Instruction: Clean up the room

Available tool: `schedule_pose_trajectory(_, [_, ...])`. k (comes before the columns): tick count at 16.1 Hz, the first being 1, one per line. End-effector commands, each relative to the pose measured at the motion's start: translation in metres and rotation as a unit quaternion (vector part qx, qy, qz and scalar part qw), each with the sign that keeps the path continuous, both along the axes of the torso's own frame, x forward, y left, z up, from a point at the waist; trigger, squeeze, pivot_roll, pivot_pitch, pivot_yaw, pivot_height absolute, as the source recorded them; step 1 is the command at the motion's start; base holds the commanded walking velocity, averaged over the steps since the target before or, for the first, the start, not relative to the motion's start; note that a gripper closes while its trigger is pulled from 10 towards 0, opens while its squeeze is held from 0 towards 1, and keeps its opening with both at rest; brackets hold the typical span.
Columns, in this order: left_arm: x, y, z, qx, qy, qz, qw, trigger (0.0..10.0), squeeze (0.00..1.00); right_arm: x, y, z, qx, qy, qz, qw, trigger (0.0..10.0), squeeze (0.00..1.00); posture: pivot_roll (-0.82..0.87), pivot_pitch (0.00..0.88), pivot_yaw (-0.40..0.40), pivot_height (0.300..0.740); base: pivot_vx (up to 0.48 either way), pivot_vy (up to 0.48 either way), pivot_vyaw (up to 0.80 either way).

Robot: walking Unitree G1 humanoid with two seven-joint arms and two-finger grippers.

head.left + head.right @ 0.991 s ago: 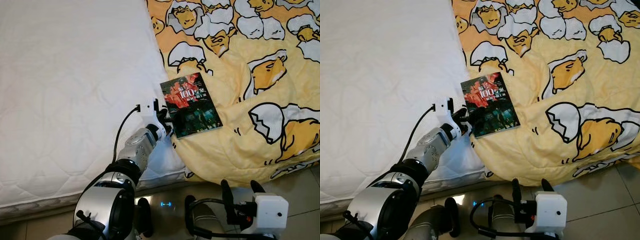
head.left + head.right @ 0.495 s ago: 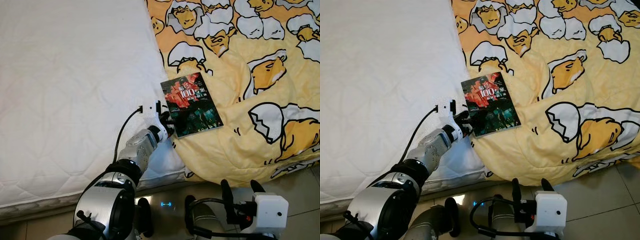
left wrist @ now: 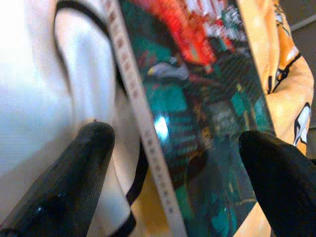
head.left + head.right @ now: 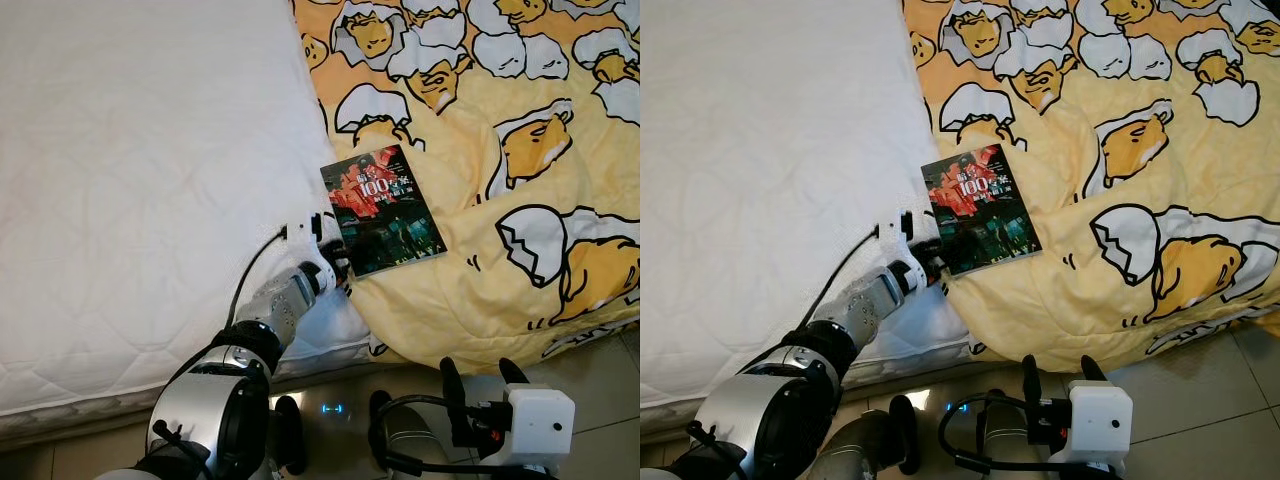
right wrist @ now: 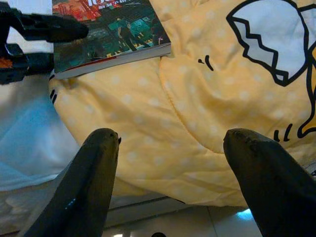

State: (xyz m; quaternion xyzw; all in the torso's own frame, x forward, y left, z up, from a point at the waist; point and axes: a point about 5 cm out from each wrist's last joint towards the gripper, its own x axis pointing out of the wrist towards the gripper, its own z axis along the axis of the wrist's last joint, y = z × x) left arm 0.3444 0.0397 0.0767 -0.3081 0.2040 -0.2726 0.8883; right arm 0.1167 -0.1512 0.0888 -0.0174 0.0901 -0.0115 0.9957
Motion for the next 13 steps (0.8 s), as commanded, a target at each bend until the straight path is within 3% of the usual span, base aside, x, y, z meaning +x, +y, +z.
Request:
schedule_pose_trajectory(1, [-0.023, -0.057, -0.002, -0.056, 0.041, -0.051, 0.996, 10.0, 0.00, -0.005, 0.000, -0.003, 0.002, 0.013, -0.003, 1.000, 10.0, 0.15, -0.31, 0.295, 0.072, 0.740, 0.000, 0.000, 0.00])
schedule_pose_trajectory(2, [-0.021, -0.058, 0.003, -0.060, 0.029, -0.050, 0.997, 0.0, 0.00, -0.005, 0.000, -0.003, 0.002, 0.013, -0.003, 1.000, 10.0, 0.15, -0.31, 0.295, 0.072, 0.740, 0.000, 0.000, 0.00])
schedule_pose_trajectory(5, [-0.019, -0.061, 0.008, -0.068, 0.018, -0.056, 0.996, 0.0, 0.00, -0.005, 0.000, -0.003, 0.002, 0.013, -0.004, 1.000, 10.0, 0.15, -0.31, 0.294, 0.072, 0.740, 0.000, 0.000, 0.00])
schedule_pose_trajectory(7, [-0.018, -0.062, 0.011, -0.130, 0.046, -0.038, 0.990, 0.0, 0.00, -0.002, -0.001, -0.002, 0.003, 0.007, -0.007, 1.000, 10.0, 0.15, -0.29, 0.295, 0.070, 0.740, 0.000, 0.000, 0.00])
schedule_pose_trajectory(8, [-0.018, -0.067, 0.014, -0.142, 0.051, -0.036, 0.988, 0.0, 0.00, 0.000, 0.000, -0.002, 0.005, 0.005, -0.004, 1.000, 10.0, 0.15, -0.29, 0.290, 0.067, 0.740, 0.000, 0.000, 0.00])
schedule_pose_trajectory(13, [-0.026, -0.075, 0.009, -0.148, 0.058, -0.057, 0.986, 0.0, 0.00, 0.003, 0.000, -0.003, 0.006, 0.004, -0.002, 1.000, 10.0, 0.15, -0.29, 0.277, 0.072, 0.740, 0.000, 0.000, 0.00])
